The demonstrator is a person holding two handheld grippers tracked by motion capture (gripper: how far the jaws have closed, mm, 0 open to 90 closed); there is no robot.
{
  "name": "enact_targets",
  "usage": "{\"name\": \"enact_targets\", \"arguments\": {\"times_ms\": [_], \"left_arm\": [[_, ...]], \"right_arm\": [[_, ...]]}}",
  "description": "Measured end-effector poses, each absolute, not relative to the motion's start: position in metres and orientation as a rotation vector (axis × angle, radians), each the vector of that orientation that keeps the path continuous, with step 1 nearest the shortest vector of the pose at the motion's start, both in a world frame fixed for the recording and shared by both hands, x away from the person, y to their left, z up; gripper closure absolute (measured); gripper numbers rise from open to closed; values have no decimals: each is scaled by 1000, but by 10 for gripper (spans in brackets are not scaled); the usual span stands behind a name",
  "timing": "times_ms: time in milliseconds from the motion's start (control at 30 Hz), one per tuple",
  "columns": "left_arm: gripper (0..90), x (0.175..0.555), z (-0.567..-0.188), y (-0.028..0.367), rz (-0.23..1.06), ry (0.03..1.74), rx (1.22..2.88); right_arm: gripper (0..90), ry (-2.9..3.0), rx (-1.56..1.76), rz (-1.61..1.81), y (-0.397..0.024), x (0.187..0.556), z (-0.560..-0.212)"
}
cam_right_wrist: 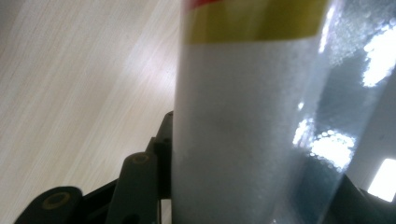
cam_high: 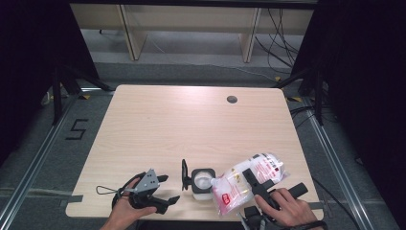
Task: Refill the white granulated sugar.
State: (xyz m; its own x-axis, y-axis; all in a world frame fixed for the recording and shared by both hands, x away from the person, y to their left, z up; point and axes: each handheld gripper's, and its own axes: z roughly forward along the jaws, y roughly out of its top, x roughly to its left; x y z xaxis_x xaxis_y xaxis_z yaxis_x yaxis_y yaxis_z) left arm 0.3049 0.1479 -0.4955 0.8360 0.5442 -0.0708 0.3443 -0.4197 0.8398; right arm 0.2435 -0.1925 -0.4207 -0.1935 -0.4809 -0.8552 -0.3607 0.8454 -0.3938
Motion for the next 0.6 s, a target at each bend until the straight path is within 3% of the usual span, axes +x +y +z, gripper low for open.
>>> {"name": "enact_targets", "arguments": {"times_ms": [600], "left_arm": [[187,306,-495,148,271,634,2056]], "right_arm": [[598,1814,-638,-104,-195,245,-419]]}}
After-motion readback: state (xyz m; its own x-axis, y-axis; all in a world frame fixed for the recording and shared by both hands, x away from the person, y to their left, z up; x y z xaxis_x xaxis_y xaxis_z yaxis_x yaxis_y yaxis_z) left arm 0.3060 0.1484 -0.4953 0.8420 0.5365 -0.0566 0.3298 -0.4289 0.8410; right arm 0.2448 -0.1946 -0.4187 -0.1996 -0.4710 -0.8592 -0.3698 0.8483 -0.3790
